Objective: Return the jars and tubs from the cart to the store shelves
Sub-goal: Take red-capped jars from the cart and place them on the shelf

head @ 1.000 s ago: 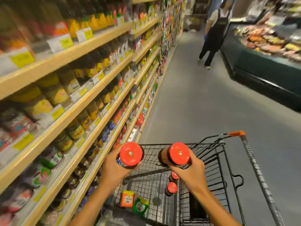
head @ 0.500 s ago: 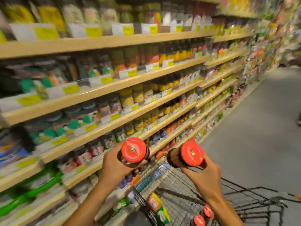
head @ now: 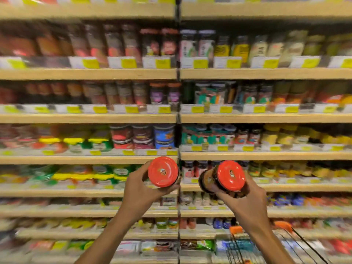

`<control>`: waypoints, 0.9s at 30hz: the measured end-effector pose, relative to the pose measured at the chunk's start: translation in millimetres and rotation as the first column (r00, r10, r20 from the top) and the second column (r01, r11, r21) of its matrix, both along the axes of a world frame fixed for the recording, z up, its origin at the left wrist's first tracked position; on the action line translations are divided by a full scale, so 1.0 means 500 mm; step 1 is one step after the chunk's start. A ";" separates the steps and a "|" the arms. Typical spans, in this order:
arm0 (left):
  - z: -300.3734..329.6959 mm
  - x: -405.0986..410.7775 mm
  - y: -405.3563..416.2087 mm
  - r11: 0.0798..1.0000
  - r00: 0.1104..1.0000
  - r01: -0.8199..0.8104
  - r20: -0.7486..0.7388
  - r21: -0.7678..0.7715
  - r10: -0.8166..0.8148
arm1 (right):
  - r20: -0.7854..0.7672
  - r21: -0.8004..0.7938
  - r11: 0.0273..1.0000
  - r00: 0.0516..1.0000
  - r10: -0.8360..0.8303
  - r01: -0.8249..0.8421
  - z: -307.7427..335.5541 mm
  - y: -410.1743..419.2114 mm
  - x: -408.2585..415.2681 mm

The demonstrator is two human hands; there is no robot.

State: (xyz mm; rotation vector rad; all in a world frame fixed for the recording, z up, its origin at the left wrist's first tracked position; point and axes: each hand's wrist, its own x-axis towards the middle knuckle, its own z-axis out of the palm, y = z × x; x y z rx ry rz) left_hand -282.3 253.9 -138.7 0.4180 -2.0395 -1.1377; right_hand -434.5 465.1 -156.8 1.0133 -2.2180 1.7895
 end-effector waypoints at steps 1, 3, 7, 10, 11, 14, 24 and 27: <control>0.004 0.028 -0.020 1.000 0.999 -0.031 -0.012 0.000 0.031 | -0.016 -0.001 1.000 0.999 0.031 -0.031 0.005 -0.033 0.018; 0.007 0.087 -0.063 0.996 0.996 -0.085 -0.028 0.009 0.085 | -0.030 -0.012 0.997 0.996 0.080 -0.080 0.011 -0.097 0.054; 0.011 0.215 -0.155 0.982 0.981 -0.190 -0.048 0.017 0.190 | -0.046 0.002 0.984 0.983 0.175 -0.176 0.027 -0.235 0.142; 0.023 0.309 -0.227 0.967 0.964 -0.255 -0.071 0.025 0.257 | -0.077 -0.013 0.975 0.973 0.220 -0.221 0.044 -0.340 0.217; 0.028 0.340 -0.252 0.963 0.961 -0.267 -0.074 0.021 0.268 | -0.078 -0.023 0.973 0.970 0.229 -0.231 0.049 -0.375 0.242; 0.039 0.419 -0.317 0.953 0.949 -0.304 -0.087 0.009 0.304 | -0.071 -0.042 0.962 0.961 0.266 -0.269 0.063 -0.459 0.307; 0.067 0.610 -0.509 0.927 0.920 -0.376 -0.120 -0.007 0.372 | -0.129 -0.066 0.931 0.929 0.348 -0.358 0.091 -0.695 0.477; 0.070 0.621 -0.550 0.922 0.915 -0.387 -0.120 0.010 0.385 | -0.131 -0.082 0.928 0.927 0.353 -0.365 0.099 -0.741 0.490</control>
